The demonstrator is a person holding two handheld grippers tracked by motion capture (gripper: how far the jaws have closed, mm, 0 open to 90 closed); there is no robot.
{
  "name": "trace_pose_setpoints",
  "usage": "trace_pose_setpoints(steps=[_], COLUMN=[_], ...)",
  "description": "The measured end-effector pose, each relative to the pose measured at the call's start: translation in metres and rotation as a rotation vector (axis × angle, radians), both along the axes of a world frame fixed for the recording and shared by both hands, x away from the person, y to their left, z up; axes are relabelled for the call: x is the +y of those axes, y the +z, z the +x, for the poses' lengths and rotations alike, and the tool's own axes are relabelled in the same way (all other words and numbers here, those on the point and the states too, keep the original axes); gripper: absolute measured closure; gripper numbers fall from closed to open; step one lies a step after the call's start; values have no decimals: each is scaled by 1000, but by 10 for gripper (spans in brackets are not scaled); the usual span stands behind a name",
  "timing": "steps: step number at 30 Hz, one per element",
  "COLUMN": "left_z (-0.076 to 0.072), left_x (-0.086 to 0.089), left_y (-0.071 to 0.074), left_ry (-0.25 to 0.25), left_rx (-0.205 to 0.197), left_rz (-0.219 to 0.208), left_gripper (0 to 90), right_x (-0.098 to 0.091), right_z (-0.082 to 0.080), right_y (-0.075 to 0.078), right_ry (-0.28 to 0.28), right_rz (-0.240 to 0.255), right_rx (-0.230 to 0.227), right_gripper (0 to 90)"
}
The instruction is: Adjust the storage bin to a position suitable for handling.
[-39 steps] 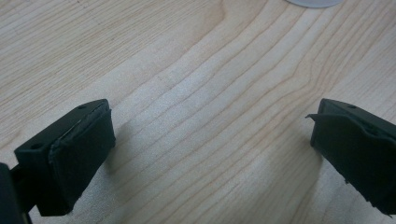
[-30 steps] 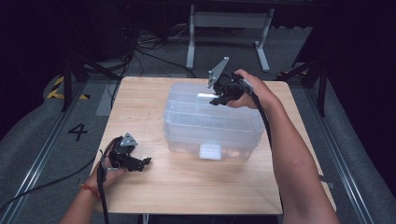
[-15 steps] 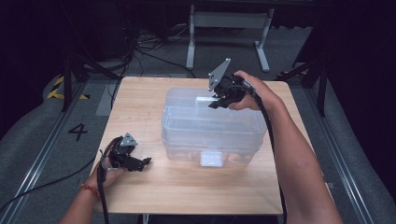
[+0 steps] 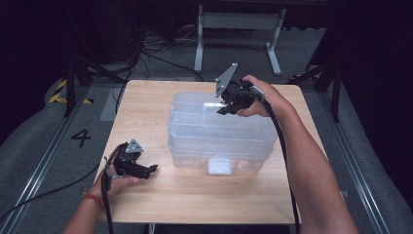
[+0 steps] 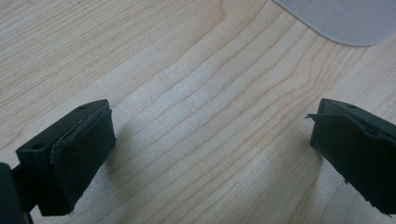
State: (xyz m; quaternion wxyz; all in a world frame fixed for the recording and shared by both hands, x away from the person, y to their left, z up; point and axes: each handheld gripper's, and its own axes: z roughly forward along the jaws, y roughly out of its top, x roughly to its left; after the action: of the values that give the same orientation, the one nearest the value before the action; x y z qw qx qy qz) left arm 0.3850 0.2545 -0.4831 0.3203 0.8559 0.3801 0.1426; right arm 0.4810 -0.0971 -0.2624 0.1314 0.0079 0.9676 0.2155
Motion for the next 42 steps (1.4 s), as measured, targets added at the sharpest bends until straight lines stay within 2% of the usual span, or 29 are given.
trace_pose_setpoints(steps=[1, 6, 8, 10, 11, 12, 14, 15, 18, 19, 22, 24, 27, 32, 33, 37, 42], left_z=[0, 1, 0, -1, -2, -3, -4, -4, -6, -8, -11, -13, -14, -13, -13, -11, -7], left_x=[0, -1, -2, -2, -3, -4, -6, -6, -9, -12, -26, -33, -39, -42, -43, -44, -45], left_y=[0, 2, 3, 4, 8, 10, 17, 17, 33, 38, 59, 67, 73, 79, 80, 82, 84], left_ry=[3, -4, -4, -3, -15, -21, -14, -14, -31, -33, -72, -83, -101, -94, -89, -73, -59], left_rx=[8, -4, 4, -6, -27, -20, -56, -56, -110, -122, -193, -219, -235, -253, -247, -253, -258], left_rz=[-10, 22, 25, 24, 25, 24, 13, 13, -49, -59, -73, -86, -81, -81, -94, -82, -115], left_gripper=[4, 6, 26, 109, 192, 232, 173, 168, 201, 201, 196, 195, 196, 196, 196, 198, 199], right_x=[0, 0, 0, 1, 1, 1, 1, 1, 2, 2, 1, 1, 0, 0, 0, 0, 0], right_z=[0, 1, 1, 1, 2, 2, 2, 2, 3, 3, 4, 4, 5, 7, 7, 8, 8], right_y=[0, 1, 2, 3, 3, 3, 4, 4, 5, 5, 6, 7, 8, 9, 9, 9, 9], right_ry=[1, -3, -6, -10, -14, -15, -16, -16, -15, -15, -22, -24, -27, -31, -33, -35, -43], right_rz=[-1, 1, -3, -3, 1, -3, -7, -7, -10, -10, -8, -1, -3, 0, 0, 6, 14], right_rx=[0, -7, -6, -9, -13, -14, -14, -14, -19, -19, -16, -20, -18, -19, -20, -22, -22], right_gripper=[784, 782, 781, 780, 779, 779, 778, 778, 777, 777, 775, 775, 773, 771, 771, 770, 767])
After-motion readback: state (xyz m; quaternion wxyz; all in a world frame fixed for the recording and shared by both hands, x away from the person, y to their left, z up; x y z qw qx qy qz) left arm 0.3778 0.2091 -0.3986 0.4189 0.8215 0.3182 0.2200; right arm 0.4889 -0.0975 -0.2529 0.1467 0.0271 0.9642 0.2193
